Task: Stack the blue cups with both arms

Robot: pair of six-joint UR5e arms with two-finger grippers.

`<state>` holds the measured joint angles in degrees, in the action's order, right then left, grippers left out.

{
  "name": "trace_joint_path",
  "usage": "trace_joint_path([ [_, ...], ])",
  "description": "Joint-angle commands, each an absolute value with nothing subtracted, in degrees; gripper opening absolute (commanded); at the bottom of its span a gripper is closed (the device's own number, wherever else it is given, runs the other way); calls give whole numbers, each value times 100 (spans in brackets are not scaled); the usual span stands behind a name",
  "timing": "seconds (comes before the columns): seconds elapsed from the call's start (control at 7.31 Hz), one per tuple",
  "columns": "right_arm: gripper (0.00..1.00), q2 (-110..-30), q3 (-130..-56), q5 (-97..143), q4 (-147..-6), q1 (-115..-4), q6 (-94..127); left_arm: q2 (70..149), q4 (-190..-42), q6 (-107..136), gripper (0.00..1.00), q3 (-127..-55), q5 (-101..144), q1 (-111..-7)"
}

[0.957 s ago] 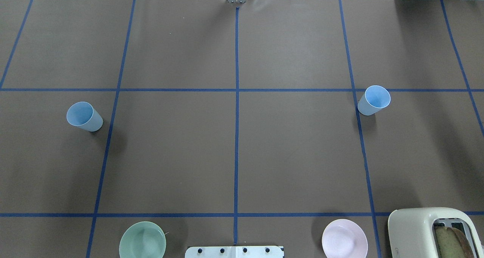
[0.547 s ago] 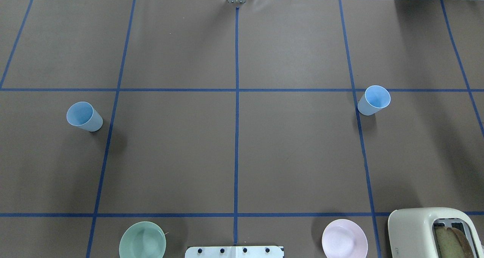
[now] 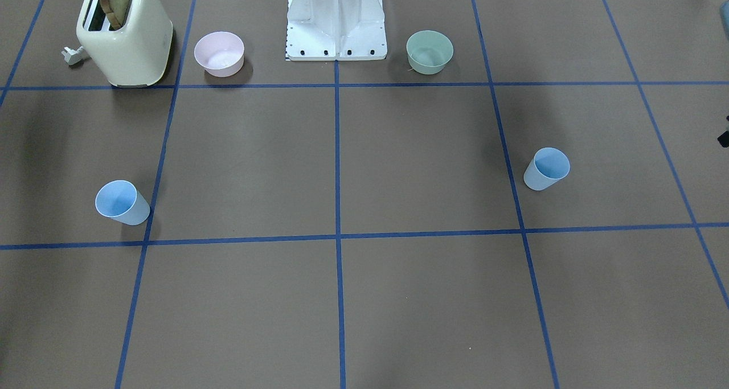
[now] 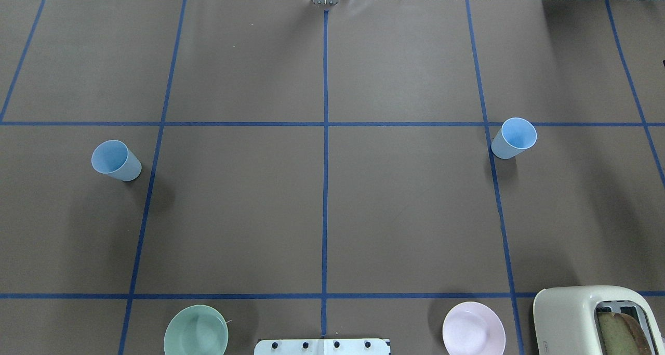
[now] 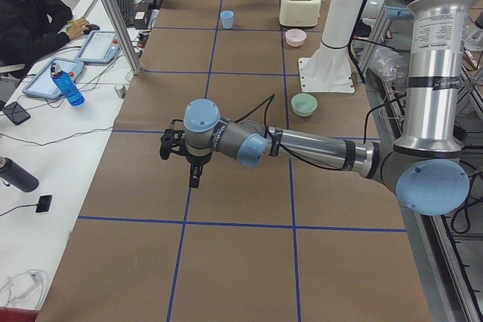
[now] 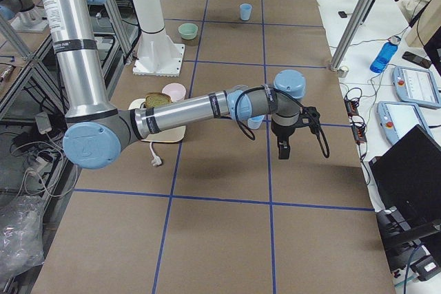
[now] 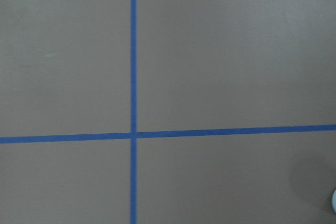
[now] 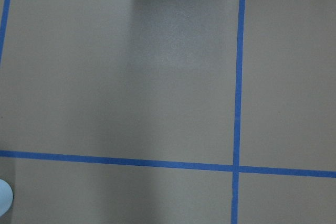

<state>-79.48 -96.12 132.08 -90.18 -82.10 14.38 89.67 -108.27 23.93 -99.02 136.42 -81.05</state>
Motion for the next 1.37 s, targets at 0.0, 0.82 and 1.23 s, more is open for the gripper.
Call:
trace_joint_path([
  [0.0, 100, -7823, -9782, 13201, -9018, -7833, 2062, 9008, -11598, 3668, 98, -9905, 13614, -7290],
  [0.82, 100, -7699, -8922, 13157, -7552, -7172, 2934, 9378, -12023, 4957, 98, -9941, 12657, -5636],
  [1.23, 100, -7691, -9017, 13210, -7541, -7172, 3050, 9597, -12023, 4940, 97, -9687, 12551, -5379],
])
